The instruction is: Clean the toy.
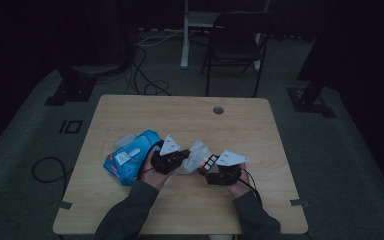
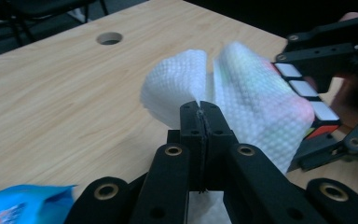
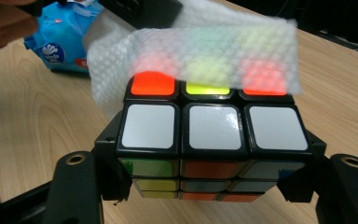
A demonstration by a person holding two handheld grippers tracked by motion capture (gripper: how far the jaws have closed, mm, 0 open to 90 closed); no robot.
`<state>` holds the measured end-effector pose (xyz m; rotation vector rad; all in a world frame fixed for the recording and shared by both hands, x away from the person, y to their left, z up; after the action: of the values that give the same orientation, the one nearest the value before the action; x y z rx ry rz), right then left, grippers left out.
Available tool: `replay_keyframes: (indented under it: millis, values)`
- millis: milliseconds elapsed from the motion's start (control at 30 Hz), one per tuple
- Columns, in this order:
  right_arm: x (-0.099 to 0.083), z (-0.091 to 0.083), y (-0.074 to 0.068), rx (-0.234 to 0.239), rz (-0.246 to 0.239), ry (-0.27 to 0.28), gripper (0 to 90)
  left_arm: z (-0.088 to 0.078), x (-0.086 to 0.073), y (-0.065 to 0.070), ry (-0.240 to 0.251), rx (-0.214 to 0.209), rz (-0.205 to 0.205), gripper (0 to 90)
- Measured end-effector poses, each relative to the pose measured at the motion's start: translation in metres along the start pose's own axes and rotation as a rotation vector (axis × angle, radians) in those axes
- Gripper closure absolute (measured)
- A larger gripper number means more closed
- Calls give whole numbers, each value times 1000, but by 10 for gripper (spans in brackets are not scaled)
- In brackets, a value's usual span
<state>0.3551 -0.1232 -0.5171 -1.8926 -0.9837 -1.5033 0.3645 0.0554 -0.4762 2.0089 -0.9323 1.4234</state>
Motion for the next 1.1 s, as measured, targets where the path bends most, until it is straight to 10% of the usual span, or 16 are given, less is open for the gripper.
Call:
replay_keyframes:
  millis: [1100]
  values:
    - [-1, 4, -9, 43, -5, 0, 345, 14, -3, 5, -18, -20, -8, 898]
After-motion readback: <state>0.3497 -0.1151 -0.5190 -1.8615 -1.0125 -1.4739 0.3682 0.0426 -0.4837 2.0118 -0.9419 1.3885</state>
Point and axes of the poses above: each handheld gripper's, and its own axes: z roughly forward along the jaws, x roughly out of its top, y roughly to its right, the point moved 4 cm from there along z, roughly forward along the jaws, and after that the axes turned 12 degrees about y, right-handed, at the moved point
